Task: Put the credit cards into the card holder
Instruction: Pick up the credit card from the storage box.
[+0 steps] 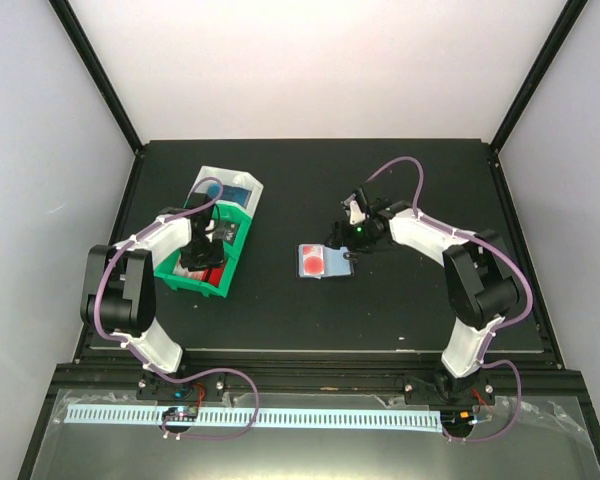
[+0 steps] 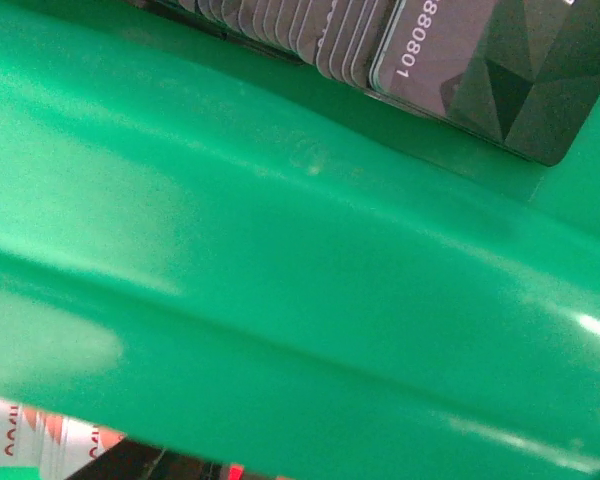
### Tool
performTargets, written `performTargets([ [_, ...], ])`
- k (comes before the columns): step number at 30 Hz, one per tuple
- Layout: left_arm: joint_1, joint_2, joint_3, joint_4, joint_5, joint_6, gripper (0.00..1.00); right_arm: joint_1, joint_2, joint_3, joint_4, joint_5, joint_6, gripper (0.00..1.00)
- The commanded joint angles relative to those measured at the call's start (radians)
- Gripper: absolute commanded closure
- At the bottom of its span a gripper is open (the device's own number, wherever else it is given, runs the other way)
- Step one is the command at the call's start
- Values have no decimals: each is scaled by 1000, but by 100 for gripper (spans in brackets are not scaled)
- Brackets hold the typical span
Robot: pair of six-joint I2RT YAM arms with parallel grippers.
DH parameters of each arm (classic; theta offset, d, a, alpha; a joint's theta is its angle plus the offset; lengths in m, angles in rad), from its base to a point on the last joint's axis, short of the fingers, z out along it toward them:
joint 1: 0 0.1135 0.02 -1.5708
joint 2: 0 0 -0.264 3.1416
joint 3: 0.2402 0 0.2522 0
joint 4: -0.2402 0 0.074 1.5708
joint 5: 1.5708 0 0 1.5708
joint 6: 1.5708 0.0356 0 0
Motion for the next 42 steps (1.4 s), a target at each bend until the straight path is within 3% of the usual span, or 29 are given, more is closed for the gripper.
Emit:
performTargets([
  [1,2,18,9,21,36,13,64,4,19,35,-6,7,1,29],
  [20,2,-96,1,-63,128,-1,66,15,57,33,6,5,27,30],
  [26,3,-134,11,-159,194,-85,68,21,53,28,-1,16,27,30],
  [34,0,-157,-2,-159,275,-125,71,53,64,44,-17,26,15,30],
  [42,0,-125,-17,-114,239,-81,75,54,67,41,-17,31,11,30],
])
